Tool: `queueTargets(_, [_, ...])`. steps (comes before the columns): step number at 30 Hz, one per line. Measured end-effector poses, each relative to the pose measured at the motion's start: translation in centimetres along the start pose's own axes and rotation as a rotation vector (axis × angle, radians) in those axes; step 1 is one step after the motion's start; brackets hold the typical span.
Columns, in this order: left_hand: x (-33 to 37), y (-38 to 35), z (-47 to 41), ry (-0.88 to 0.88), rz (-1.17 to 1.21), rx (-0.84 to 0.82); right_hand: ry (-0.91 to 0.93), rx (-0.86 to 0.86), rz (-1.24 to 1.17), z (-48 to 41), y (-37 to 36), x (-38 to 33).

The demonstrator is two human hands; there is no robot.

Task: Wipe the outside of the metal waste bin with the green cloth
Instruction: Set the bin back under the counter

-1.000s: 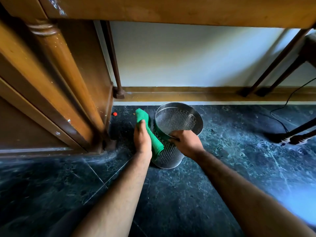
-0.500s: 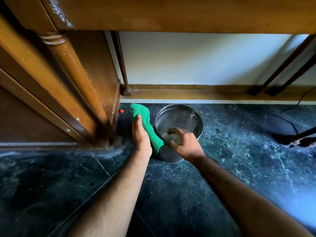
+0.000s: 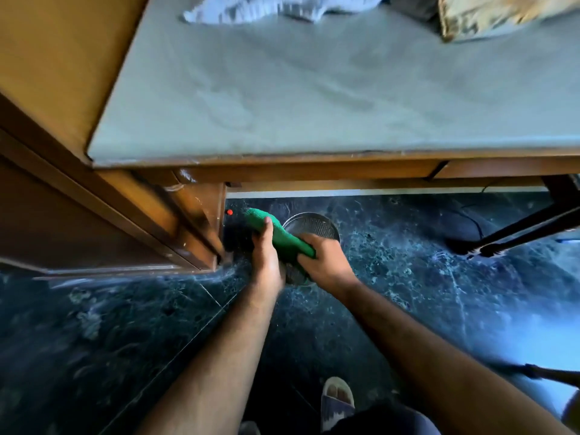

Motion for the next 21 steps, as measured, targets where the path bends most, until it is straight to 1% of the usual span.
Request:
queueTargets(2, [2.7,0.0,3.0,-0.032,-0.041,-0.015,-0.054,0.002,-0.091,0.9,2.7,-2.1])
queueTargets(4, [5.8,0.0,6.5,-0.053,-0.115,-0.072,-0.098,0.014,-0.174,1.8,6.1,-4.7])
queueTargets(7, [9.3,-1.1,10.8,-0.089,-0.287,-0.28,-0.167,-0.05,-0.296,2.9,9.7,-7.8])
queueTargets(9, [11.2,-2.1,12.9,-0.064,-0.284,-0.372,-0.188,-0.101,-0.335,3.4,12.0,-9.9])
queueTargets(11, [13.4,-3.4,14.9,-0.073,-0.33,-0.428,-0.207,-0.087,-0.371,3.7,15.0,-11.7])
queueTargets(12, [14.5,-4.1,15.8,-0.085,-0.374,-0.435,-0.225,-0.065,-0.395,3.8,16.6,-12.5])
queueTargets(14, [17.0,-5.3,17.6,-0.123,-0.441,-0.394,-0.258,-0.047,-0.451,4.0,19.8,-13.8])
queueTargets(17, [21.0,-7.9,20.0,-0.217,-0.431,-0.326,-0.259,-0.103,-0.545,3.9,23.4,-15.5])
queueTargets(19, [23.2,-10.1,21.7,-0.273,-0.425,-0.321,-0.273,-0.138,-0.647,3.6,25.3,-16.3])
queueTargets(21, [25.0,-11.9,22.7,-0.324,-0.429,-0.315,-0.294,-0.213,-0.696,3.4,26.3,-17.2])
Point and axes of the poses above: each hand's wrist, its own z-axis away from the middle knuckle, its own y-axis out of the back of the hand, x = y × z, the point moved 9 cm from there along -z, towards the middle knuckle, and after that the axes turned 1 degree about -y, right-handed, at the moved point
